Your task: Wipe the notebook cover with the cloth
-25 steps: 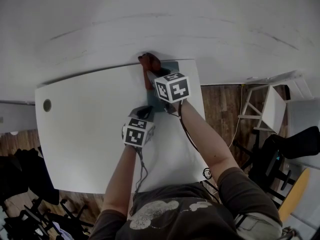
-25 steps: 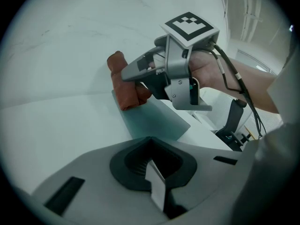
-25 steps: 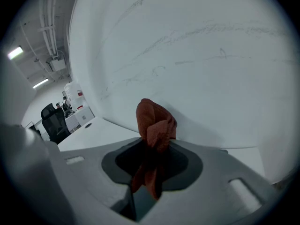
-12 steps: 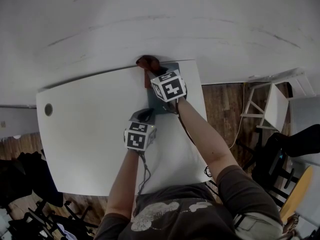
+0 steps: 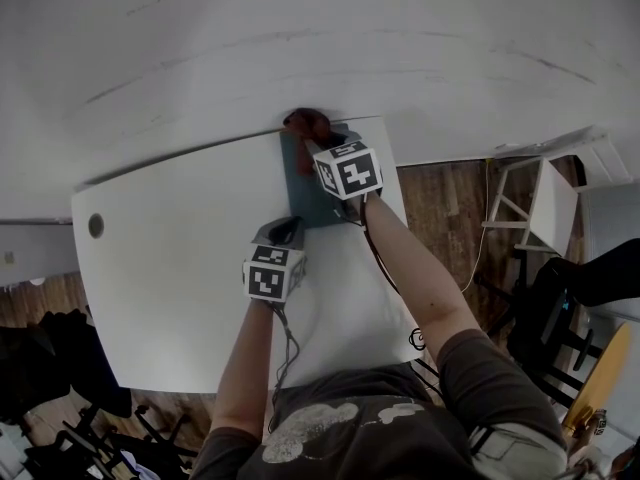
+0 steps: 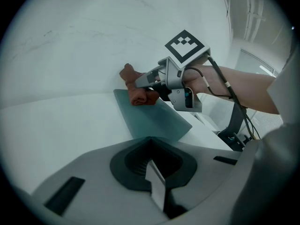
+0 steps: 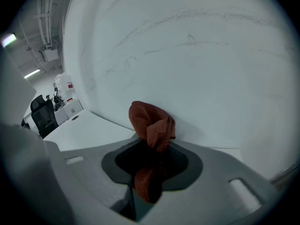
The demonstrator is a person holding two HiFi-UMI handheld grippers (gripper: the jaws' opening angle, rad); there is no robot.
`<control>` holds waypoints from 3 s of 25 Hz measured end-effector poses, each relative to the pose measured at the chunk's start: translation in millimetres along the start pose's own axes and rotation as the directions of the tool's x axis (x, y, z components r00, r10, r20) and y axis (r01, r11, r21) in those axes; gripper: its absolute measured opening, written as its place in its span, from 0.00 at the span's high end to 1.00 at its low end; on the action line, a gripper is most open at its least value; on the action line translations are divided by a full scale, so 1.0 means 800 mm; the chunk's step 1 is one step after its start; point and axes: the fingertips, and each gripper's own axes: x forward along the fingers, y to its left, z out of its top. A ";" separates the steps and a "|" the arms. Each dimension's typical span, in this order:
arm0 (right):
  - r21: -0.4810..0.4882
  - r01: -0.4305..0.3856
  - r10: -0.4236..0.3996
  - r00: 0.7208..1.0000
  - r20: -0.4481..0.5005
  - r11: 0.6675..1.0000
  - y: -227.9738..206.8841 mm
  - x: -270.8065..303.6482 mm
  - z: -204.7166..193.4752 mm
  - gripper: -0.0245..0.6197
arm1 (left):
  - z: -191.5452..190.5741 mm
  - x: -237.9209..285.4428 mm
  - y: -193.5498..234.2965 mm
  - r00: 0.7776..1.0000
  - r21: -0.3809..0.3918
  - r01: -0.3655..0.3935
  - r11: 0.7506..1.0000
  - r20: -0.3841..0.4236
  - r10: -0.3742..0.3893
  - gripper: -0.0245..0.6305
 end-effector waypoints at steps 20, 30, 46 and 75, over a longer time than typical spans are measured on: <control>0.101 0.125 -0.126 0.992 0.005 0.987 -0.090 -0.050 -0.028 0.80 | -0.001 0.003 0.001 0.999 -0.016 -0.030 0.999 0.016 0.031 0.95; 0.074 0.128 -0.132 0.989 0.060 0.989 -0.086 -0.080 -0.020 0.80 | -0.001 0.002 -0.002 0.999 0.012 -0.047 0.999 0.001 0.047 0.95; 0.033 -0.143 0.141 0.988 0.057 0.989 0.059 -0.063 -0.003 0.80 | 0.000 0.000 -0.002 0.999 0.033 -0.045 0.998 0.011 0.045 0.95; 0.076 -0.103 0.107 0.993 -0.048 0.992 0.029 -0.063 -0.059 0.79 | 0.001 0.000 -0.002 0.999 0.013 -0.045 0.999 0.030 0.044 0.95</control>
